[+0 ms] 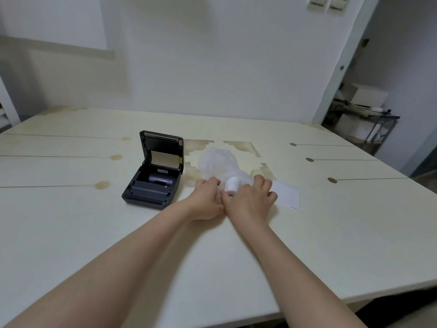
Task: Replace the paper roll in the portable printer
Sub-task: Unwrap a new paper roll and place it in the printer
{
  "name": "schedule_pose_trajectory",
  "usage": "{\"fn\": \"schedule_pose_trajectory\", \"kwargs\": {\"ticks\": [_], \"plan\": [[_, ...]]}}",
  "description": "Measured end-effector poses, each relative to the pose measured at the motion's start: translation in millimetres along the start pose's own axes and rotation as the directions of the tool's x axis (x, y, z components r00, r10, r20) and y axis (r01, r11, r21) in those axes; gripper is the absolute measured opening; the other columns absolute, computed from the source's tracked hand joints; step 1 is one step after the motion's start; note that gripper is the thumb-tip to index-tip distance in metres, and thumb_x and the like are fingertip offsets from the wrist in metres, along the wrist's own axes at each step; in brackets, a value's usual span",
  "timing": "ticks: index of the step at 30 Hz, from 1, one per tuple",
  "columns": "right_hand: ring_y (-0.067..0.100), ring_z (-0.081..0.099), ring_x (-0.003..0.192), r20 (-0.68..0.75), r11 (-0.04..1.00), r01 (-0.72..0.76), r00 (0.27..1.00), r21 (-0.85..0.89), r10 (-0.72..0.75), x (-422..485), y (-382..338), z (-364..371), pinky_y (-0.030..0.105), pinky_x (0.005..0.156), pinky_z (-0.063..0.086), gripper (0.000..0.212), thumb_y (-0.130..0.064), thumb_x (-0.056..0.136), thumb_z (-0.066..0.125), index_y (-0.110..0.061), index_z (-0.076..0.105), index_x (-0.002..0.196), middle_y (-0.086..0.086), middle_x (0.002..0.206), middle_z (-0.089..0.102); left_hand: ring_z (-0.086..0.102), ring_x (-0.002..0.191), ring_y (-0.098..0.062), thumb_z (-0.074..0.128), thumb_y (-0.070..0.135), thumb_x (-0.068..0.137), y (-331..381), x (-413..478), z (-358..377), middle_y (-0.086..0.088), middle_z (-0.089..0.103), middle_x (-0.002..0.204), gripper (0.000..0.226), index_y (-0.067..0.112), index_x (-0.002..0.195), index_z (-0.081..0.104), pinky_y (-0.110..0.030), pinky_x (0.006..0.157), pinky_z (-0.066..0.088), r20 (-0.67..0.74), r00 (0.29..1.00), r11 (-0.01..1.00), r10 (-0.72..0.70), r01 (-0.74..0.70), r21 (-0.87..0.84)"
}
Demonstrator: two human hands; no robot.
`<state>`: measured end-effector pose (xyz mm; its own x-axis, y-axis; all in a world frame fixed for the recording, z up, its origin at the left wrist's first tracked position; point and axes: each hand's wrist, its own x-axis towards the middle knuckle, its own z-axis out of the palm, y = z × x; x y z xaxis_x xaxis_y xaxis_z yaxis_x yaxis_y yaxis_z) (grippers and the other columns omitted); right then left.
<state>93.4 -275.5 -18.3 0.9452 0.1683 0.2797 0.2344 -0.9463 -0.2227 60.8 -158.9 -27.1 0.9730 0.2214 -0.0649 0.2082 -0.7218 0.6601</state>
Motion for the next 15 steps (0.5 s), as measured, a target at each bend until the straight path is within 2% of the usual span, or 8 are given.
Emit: {"fn": "schedule_pose_trajectory", "kwargs": {"ticks": [1, 3, 5, 8, 10, 12, 14, 15], "plan": [[0.024, 0.031, 0.127, -0.015, 1.0, -0.006, 1.0, 0.022, 0.006, 0, 0, 0, 0.039, 0.096, 0.028, 0.045, -0.053, 0.083, 0.05, -0.016, 0.072, 0.097, 0.003, 0.138, 0.041, 0.023, 0.141, -0.023, 0.066, 0.029, 0.085, 0, -2, 0, -0.01, 0.045, 0.137, 0.057, 0.006, 0.13, 0.04, -0.024, 0.093, 0.032, 0.003, 1.0, 1.0, -0.008, 0.008, -0.006], [0.024, 0.03, 0.128, -0.057, 0.997, -0.018, 0.998, 0.076, 0.023, 0, 1, -2, 0.038, 0.096, 0.027, 0.039, -0.047, 0.079, 0.054, -0.017, 0.073, 0.095, 0.003, 0.14, 0.04, 0.015, 0.146, -0.026, 0.067, 0.036, 0.082, 0, -4, 0, -0.013, 0.035, 0.148, 0.073, 0.003, 0.138, 0.033, -0.032, 0.106, 0.033, 0.006, 1.0, 1.0, -0.009, 0.009, 0.028], [0.024, 0.03, 0.13, -0.135, 0.99, 0.001, 0.991, 0.141, 0.018, -1, 4, -5, 0.038, 0.097, 0.027, 0.035, -0.044, 0.076, 0.058, -0.017, 0.074, 0.091, 0.002, 0.143, 0.04, 0.002, 0.15, -0.031, 0.067, 0.042, 0.083, 4, -5, -1, -0.017, 0.015, 0.161, 0.095, 0.001, 0.151, 0.015, -0.04, 0.118, 0.023, -0.005, 1.0, 0.995, -0.015, 0.016, 0.101], [0.027, 0.042, 0.122, -0.298, 0.946, 0.142, 0.953, 0.29, -0.052, -4, 13, -11, 0.039, 0.09, 0.035, 0.036, -0.043, 0.075, 0.058, -0.011, 0.068, 0.084, 0.004, 0.131, 0.049, -0.011, 0.151, -0.035, 0.065, 0.045, 0.087, 10, -4, -9, -0.016, -0.007, 0.165, 0.102, 0.001, 0.154, 0.002, -0.041, 0.121, 0.009, -0.047, 0.996, 0.982, -0.077, 0.084, 0.168], [0.027, 0.054, 0.102, -0.348, 0.827, 0.253, 0.934, 0.502, -0.074, -8, 20, -18, 0.034, 0.076, 0.045, 0.033, -0.041, 0.078, 0.052, -0.01, 0.058, 0.086, 0.002, 0.11, 0.053, -0.012, 0.151, -0.039, 0.065, 0.039, 0.089, 13, -3, -13, -0.007, -0.01, 0.166, 0.101, 0.007, 0.156, -0.004, -0.044, 0.122, 0.003, -0.05, 0.995, 0.982, -0.085, 0.093, 0.166], [0.022, 0.055, 0.082, -0.289, 0.627, 0.243, 0.957, 0.74, -0.03, -12, 24, -27, 0.03, 0.066, 0.047, 0.015, -0.03, 0.086, 0.054, -0.016, 0.05, 0.09, -0.005, 0.094, 0.052, -0.011, 0.15, -0.042, 0.061, 0.021, 0.088, 15, -4, -14, 0.007, -0.008, 0.167, 0.096, 0.018, 0.157, -0.007, -0.053, 0.122, 0.002, -0.087, 0.995, 0.998, -0.047, 0.051, 0.048], [0.022, 0.061, 0.078, -0.195, 0.474, 0.16, 0.981, 0.866, 0.025, -13, 24, -34, 0.031, 0.066, 0.051, 0.008, -0.018, 0.095, 0.055, -0.022, 0.049, 0.099, -0.009, 0.091, 0.056, -0.003, 0.151, -0.04, 0.05, 0.005, 0.086, 18, -8, -12, 0.01, 0.003, 0.166, 0.088, 0.021, 0.157, 0.002, -0.054, 0.122, 0.004, -0.256, 0.966, 0.998, 0.023, -0.038, -0.053], [0.023, 0.065, 0.078, -0.142, 0.395, 0.112, 0.989, 0.912, 0.046, -13, 23, -35, 0.028, 0.067, 0.052, 0.011, -0.016, 0.097, 0.052, -0.023, 0.05, 0.106, -0.008, 0.093, 0.059, 0.005, 0.151, -0.037, 0.047, 0.001, 0.087, 19, -11, -10, 0.005, 0.011, 0.165, 0.082, 0.017, 0.157, 0.008, -0.05, 0.122, 0.007, -0.385, 0.921, 0.992, 0.059, -0.097, -0.08]]}}
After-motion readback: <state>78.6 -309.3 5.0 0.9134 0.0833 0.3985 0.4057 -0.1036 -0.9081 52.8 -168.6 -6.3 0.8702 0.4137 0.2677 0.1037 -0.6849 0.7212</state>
